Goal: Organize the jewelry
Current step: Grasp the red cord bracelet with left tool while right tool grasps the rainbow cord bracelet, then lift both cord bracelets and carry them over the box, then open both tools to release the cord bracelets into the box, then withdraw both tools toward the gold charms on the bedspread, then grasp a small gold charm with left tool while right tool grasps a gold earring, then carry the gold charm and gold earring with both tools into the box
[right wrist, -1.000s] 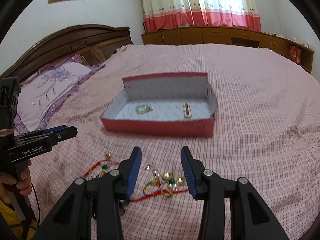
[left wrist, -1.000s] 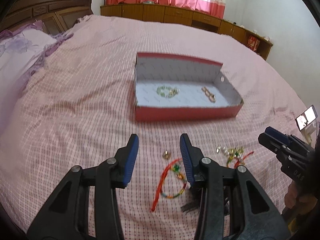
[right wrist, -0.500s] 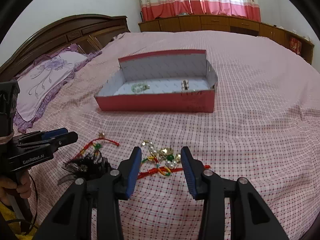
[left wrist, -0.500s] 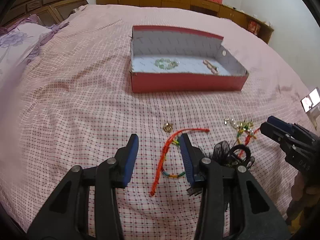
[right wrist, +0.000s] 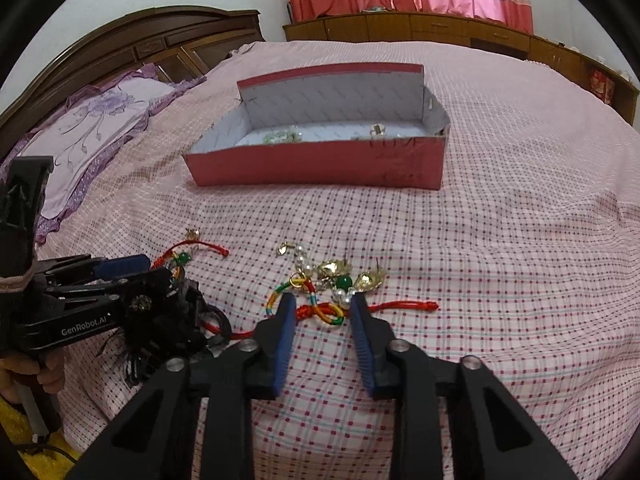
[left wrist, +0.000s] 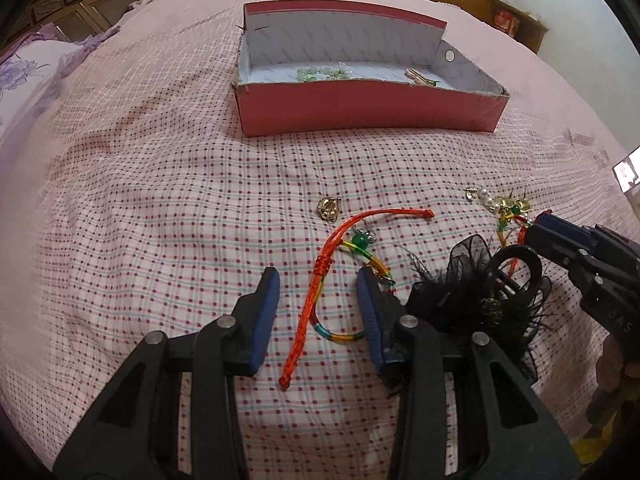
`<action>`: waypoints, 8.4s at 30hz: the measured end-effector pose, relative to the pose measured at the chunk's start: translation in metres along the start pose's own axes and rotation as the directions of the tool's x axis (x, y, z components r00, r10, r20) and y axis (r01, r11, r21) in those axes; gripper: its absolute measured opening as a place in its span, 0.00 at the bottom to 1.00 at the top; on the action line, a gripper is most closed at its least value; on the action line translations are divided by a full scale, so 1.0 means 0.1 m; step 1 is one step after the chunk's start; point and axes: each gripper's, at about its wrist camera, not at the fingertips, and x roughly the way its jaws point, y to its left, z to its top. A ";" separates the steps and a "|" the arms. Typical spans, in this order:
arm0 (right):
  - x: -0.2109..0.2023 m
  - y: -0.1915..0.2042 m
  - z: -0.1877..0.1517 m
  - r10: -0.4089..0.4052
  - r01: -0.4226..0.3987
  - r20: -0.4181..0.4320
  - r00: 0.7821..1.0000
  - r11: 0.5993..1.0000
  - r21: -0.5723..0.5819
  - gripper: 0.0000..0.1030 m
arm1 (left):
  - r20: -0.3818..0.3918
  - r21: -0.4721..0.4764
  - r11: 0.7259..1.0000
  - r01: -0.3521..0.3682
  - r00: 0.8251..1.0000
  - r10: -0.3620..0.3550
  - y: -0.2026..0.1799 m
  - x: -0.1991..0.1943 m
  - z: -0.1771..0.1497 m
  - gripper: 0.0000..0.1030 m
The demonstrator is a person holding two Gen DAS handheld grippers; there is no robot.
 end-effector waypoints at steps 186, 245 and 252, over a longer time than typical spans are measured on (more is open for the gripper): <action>-0.08 -0.30 0.09 -0.072 0.067 0.059 0.996 0.994 0.090 0.32 | 0.030 -0.076 0.996 0.051 0.998 -0.049 -0.05 0.16 0.38 0.22; -0.69 -0.15 0.51 0.035 -0.056 0.303 0.952 0.996 0.064 0.09 | 0.291 -0.026 0.990 0.138 0.949 -0.125 -0.21 -0.67 0.69 0.04; -0.66 -0.13 0.78 0.037 -0.063 0.363 0.931 0.996 0.061 0.09 | 0.349 -0.031 0.990 0.141 0.929 -0.121 -0.21 -0.70 0.89 0.04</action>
